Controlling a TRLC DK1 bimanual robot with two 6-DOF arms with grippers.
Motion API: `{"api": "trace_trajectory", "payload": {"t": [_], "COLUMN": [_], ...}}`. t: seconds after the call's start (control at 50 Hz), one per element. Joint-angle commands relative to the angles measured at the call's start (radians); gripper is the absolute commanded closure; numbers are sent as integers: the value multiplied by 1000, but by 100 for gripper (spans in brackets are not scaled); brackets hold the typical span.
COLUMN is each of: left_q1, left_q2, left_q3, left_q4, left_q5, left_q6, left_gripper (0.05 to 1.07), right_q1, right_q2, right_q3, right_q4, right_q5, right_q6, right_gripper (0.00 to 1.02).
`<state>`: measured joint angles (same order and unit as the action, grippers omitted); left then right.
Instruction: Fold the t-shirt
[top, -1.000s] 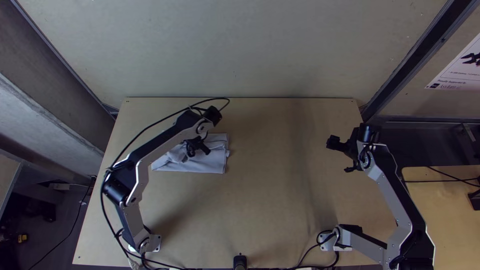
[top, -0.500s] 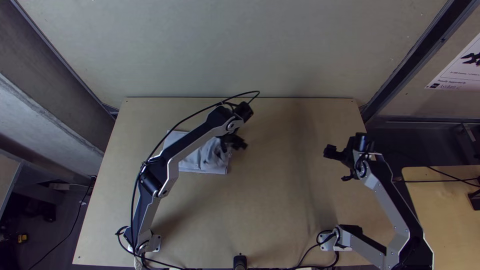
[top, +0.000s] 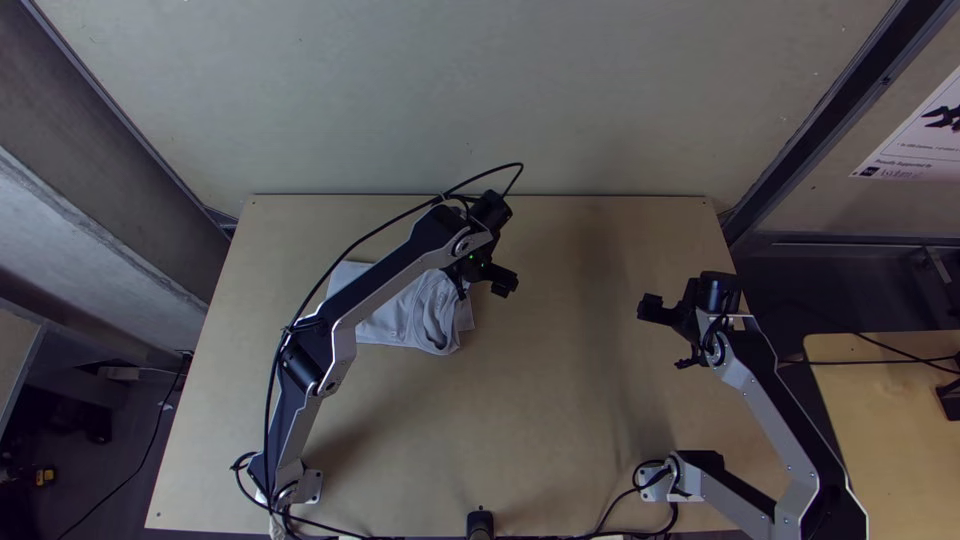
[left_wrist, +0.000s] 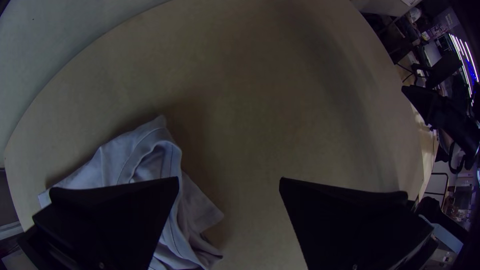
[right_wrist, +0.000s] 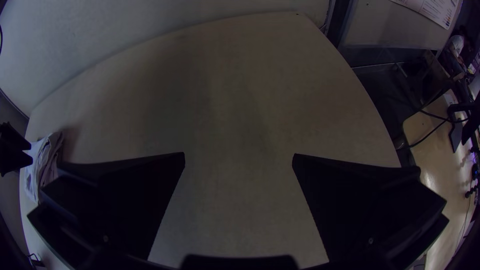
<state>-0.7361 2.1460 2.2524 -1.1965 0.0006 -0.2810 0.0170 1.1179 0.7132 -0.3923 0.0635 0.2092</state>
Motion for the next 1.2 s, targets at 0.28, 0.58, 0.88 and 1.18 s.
{"api": "trace_trajectory", "payload": {"t": [0.28, 0.58, 0.88, 1.18], "left_q1": [95, 273, 506, 659], "left_q2": [-163, -354, -563, -905], "left_q3": [-39, -96, -146, -491], "left_q4": [-18, -12, -8, 318], "left_q5": [9, 9, 9, 1], "left_q6": [48, 154, 272, 378], "left_gripper": [9, 9, 9, 9], "right_q1": [-60, -57, -37, -37], "right_q2": [-7, 2, -15, -127], "right_q3": [213, 508, 718, 710], "right_q4": [18, -22, -11, 40], "right_q5": [9, 2, -4, -5], "right_q6": [-133, -226, -222, -218], "right_gripper": [4, 4, 4, 4]}}
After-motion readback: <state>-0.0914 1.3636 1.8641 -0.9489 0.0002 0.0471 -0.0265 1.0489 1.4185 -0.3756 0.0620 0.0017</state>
